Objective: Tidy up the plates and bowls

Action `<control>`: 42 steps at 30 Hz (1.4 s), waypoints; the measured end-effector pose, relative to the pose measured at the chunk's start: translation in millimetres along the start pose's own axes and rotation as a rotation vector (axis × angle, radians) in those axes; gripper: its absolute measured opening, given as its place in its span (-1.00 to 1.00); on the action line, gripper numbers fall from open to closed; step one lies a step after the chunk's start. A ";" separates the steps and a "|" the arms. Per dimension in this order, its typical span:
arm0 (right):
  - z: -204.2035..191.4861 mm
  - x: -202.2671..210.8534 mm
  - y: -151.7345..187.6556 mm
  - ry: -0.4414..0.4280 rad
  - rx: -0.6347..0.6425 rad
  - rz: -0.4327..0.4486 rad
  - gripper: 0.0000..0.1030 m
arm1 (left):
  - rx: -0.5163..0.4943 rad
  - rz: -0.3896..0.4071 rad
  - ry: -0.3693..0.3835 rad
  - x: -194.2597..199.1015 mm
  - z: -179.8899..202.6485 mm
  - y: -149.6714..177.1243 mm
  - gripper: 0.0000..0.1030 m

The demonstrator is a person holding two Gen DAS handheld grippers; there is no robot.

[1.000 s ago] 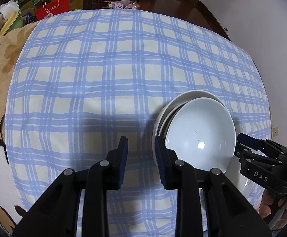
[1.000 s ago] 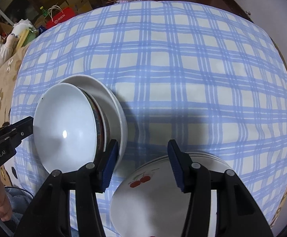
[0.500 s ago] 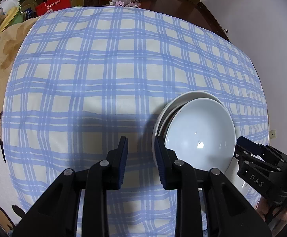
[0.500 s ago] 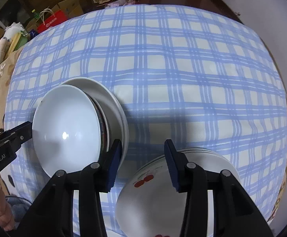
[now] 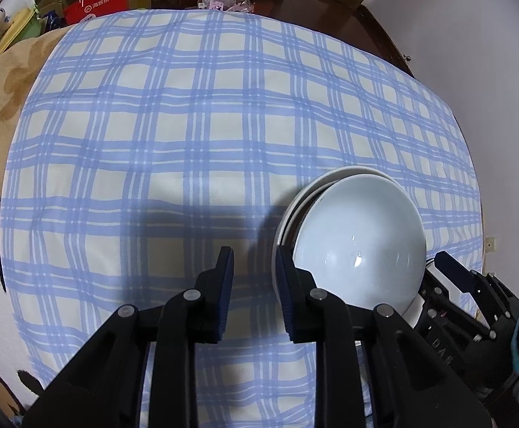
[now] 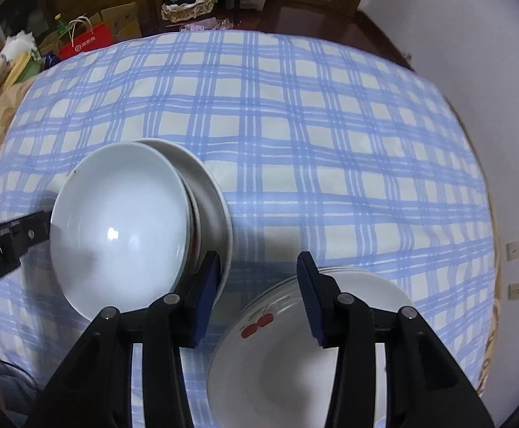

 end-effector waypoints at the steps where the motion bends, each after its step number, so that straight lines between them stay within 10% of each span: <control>1: -2.1 1.1 1.4 0.017 0.017 0.007 -0.09 | 0.002 -0.002 0.001 0.1 0.6 0.2 -0.58; 42: 8.1 0.2 -9.2 -0.051 -0.005 -0.005 -0.01 | -0.052 0.005 -0.030 3.2 9.1 3.8 -0.53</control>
Point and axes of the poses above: each gripper's, at about its wrist camera, not at the fingertips, and x roughly against the way its jaws point, z to its right, y to its underside, the point moved 7 cm from there along -x, roughly the way its jaws point, and after that the axes turned 9 degrees about -y, right-handed, at the moved point
